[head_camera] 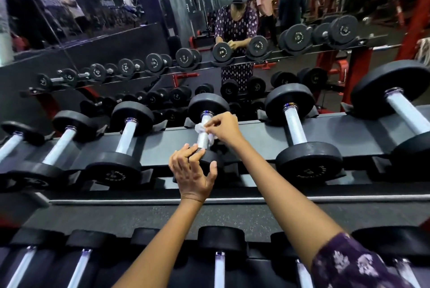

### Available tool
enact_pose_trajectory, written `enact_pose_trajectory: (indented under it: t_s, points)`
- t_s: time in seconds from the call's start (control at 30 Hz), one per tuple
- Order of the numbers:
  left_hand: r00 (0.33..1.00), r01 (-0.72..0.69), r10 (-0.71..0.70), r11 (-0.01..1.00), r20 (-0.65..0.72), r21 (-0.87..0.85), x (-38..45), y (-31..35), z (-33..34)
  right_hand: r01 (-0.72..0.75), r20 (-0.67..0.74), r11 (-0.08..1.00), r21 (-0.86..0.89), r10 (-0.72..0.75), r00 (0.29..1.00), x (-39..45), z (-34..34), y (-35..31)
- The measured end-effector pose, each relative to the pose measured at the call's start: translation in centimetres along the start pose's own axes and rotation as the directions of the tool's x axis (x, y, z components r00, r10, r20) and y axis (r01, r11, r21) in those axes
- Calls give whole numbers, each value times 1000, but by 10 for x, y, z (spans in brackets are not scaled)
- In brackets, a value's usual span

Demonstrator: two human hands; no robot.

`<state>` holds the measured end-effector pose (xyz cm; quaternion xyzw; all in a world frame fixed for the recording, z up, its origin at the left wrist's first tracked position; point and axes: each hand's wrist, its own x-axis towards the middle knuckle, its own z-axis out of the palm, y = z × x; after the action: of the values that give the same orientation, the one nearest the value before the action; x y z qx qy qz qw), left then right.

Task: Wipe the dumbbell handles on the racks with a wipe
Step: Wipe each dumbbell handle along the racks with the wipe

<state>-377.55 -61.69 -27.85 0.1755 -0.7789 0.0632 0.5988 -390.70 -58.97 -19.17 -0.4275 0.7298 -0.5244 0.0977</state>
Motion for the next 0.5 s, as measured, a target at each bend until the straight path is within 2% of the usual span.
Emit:
enact_pose_trajectory:
  t_s: [0.1,0.23,0.4,0.5]
  points:
    - [1000,-8,8,1000,-6,1,-1,-2,-1,-15,-71,1000,26,17,997,2,4,2]
    - [1000,-1,1,1000,-27,-8,1,0,1,-45,-21,994,95,47,999,-15,10,8]
    - [999,-3,3,1000,-32,-10,-1,-1,1,-154,-185,944,292,213,959,-4,16,3]
    - [999,-19,19,1000,-38,-15,0,-1,1,-230,-228,865,445,359,905,4,21,2]
